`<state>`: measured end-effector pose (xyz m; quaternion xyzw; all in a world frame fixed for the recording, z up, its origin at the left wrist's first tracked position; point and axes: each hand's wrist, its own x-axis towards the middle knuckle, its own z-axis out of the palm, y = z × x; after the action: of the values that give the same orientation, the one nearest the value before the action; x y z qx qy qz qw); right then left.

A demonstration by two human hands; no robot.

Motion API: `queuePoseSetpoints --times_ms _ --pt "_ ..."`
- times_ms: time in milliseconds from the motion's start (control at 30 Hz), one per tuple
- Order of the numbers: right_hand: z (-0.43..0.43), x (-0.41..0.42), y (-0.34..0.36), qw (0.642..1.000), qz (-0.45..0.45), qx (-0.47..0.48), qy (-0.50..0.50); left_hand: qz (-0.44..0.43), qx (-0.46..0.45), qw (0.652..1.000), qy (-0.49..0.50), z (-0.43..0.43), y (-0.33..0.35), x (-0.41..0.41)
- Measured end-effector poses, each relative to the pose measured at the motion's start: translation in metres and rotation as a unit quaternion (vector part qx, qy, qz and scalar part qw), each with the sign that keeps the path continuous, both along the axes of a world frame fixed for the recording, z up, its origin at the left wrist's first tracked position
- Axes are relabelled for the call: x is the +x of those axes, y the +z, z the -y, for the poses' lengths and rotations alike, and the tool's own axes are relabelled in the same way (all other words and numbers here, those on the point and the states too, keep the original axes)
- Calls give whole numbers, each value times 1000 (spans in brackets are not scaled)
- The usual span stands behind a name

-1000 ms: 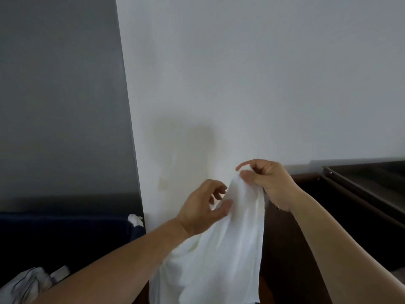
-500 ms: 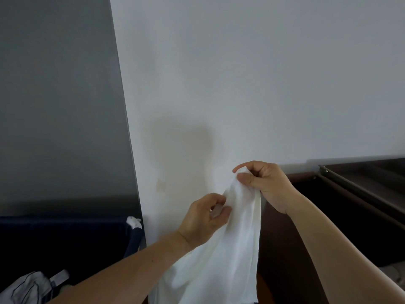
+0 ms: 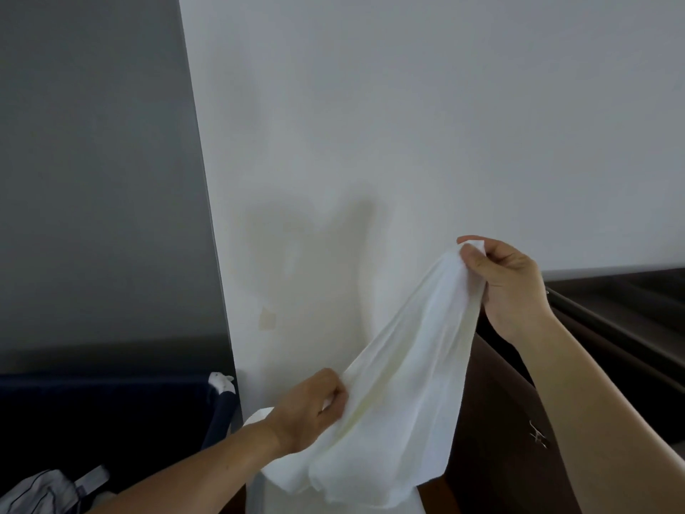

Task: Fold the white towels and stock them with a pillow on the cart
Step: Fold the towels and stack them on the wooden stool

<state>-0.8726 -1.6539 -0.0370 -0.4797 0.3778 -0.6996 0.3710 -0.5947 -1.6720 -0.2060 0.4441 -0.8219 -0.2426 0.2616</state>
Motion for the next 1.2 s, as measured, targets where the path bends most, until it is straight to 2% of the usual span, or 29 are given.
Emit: queuePoseSetpoints --times_ms 133,233,333,400,600,700,867,967,1033,1133,1200 --pt "1 21 -2 996 -86 8 39 13 -46 998 -41 -11 11 -27" --pt "4 29 -4 994 -95 -2 49 -12 -89 996 10 -8 14 -42" --pt "5 26 -1 996 -82 5 30 17 -123 990 65 0 4 -40" --pt "6 21 -1 997 -71 10 6 44 -115 990 63 4 -6 -33" --pt "10 8 -4 996 -6 9 -85 45 -26 998 33 11 -38 1" --pt "12 6 -8 994 -12 12 -106 45 -4 998 39 16 -43 11" --pt "15 -10 -13 980 -23 67 -188 -74 18 992 98 20 -22 29" --pt "14 -19 -22 968 -13 100 -228 -86 20 991 98 18 -5 38" --pt "12 -17 -21 976 12 106 -189 -59 45 995 60 14 -6 38" --pt "4 -6 -8 997 49 46 -31 -34 73 997 -2 8 -25 31" --pt "-1 1 4 999 13 8 38 6 52 998 -20 7 -40 24"
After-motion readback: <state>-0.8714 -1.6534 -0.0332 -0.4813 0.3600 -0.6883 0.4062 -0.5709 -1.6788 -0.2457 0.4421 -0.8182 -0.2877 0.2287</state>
